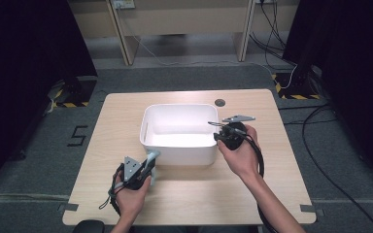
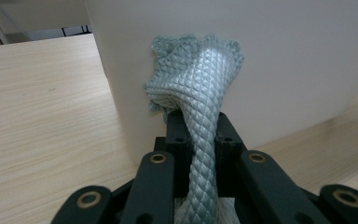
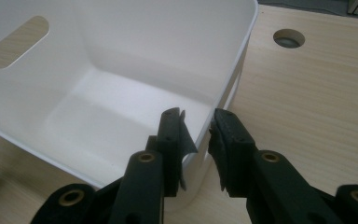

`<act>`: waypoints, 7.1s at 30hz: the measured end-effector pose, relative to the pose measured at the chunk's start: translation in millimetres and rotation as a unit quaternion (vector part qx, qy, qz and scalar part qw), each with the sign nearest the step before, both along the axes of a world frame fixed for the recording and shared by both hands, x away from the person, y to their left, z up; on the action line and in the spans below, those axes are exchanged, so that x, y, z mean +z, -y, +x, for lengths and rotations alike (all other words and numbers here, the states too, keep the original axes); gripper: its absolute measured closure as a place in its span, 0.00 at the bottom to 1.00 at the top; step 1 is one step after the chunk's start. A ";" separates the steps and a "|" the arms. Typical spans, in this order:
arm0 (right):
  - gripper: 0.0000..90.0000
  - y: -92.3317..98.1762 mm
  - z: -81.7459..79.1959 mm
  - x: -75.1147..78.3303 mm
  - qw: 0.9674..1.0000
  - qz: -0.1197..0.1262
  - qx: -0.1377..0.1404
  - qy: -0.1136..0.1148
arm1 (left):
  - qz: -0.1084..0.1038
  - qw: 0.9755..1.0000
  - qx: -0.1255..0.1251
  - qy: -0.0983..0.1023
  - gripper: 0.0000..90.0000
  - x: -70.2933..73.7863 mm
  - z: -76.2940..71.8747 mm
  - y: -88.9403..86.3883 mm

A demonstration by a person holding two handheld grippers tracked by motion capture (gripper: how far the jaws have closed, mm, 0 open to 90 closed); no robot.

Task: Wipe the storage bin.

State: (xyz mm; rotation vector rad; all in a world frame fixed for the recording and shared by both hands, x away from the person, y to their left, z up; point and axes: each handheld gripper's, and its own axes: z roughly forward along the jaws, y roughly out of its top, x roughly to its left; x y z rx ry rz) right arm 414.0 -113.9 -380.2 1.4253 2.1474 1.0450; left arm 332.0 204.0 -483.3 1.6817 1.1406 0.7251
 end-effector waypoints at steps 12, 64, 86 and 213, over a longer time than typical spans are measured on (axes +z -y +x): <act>0.81 -0.4 -0.1 -0.5 1.000 0.001 0.001 0.003 | 0.019 1.000 -0.002 -0.018 0.89 -5.7 4.6 1.5; 0.81 -1.7 -1.4 -0.8 1.000 -0.002 0.002 0.008 | 0.059 0.989 -0.020 -0.134 0.89 -25.0 20.2 3.6; 0.81 -1.5 -1.6 -0.9 1.000 -0.001 -0.001 0.007 | 0.047 0.990 -0.033 -0.128 0.89 -20.4 20.0 14.7; 0.80 -2.5 -1.9 -1.6 1.000 -0.005 0.000 0.014 | -0.018 0.997 -0.026 -0.071 0.89 24.0 15.0 36.4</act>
